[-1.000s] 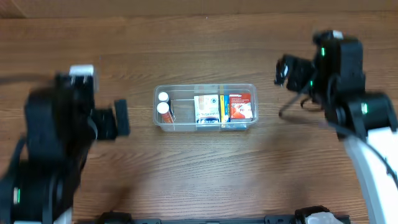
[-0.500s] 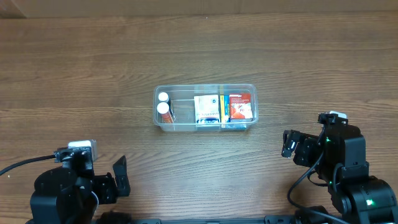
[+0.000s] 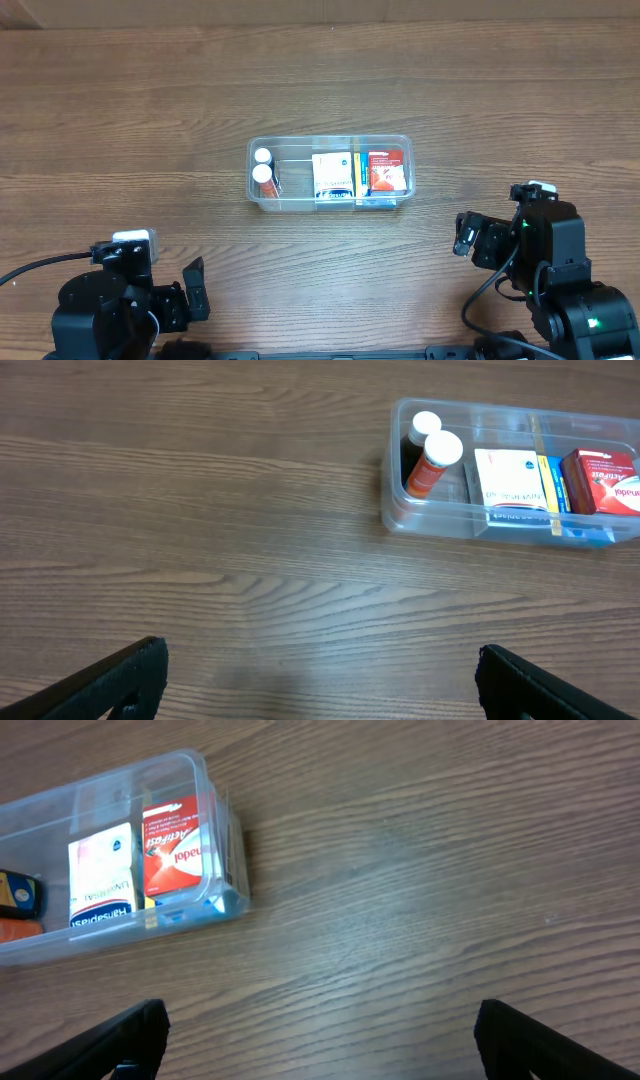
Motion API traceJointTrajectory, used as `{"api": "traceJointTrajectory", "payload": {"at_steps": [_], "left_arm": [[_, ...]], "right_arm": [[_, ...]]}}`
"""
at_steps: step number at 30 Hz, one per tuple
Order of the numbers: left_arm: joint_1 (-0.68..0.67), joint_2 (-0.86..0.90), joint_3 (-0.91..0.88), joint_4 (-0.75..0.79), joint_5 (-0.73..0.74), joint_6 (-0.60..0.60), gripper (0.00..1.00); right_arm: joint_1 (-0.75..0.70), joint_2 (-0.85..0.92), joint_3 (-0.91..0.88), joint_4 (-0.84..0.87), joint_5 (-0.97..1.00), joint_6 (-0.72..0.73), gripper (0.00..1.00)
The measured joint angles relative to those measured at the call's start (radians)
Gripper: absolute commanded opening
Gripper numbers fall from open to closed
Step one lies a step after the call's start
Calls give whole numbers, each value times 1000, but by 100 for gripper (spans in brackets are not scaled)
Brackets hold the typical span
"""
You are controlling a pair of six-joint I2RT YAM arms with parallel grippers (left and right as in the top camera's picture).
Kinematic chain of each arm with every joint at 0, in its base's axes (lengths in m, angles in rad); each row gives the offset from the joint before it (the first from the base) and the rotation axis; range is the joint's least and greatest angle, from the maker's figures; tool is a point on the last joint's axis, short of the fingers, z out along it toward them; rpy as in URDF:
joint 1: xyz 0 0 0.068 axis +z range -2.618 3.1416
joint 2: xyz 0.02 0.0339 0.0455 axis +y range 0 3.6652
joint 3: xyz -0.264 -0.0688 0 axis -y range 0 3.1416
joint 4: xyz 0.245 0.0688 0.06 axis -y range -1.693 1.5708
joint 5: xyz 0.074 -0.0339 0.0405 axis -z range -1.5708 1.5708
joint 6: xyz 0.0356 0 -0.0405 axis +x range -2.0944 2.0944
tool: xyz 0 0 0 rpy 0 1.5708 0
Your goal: Pack container
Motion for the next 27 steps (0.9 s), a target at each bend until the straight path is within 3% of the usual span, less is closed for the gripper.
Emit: {"api": "traceJointTrajectory", "payload": {"at_steps": [8, 14, 21, 27], "left_arm": [[0, 0, -2, 0, 0, 0, 100], [0, 0, -5, -1, 0, 0, 100], [0, 0, -5, -2, 0, 0, 100], [0, 0, -5, -2, 0, 0, 100]], "right_arm": [[0, -236, -172, 274, -31, -185, 100], [0, -500, -505, 629, -123, -295, 100], [0, -645, -767, 1082, -190, -393, 100], [0, -707, -870, 1146, -162, -443, 100]]}}
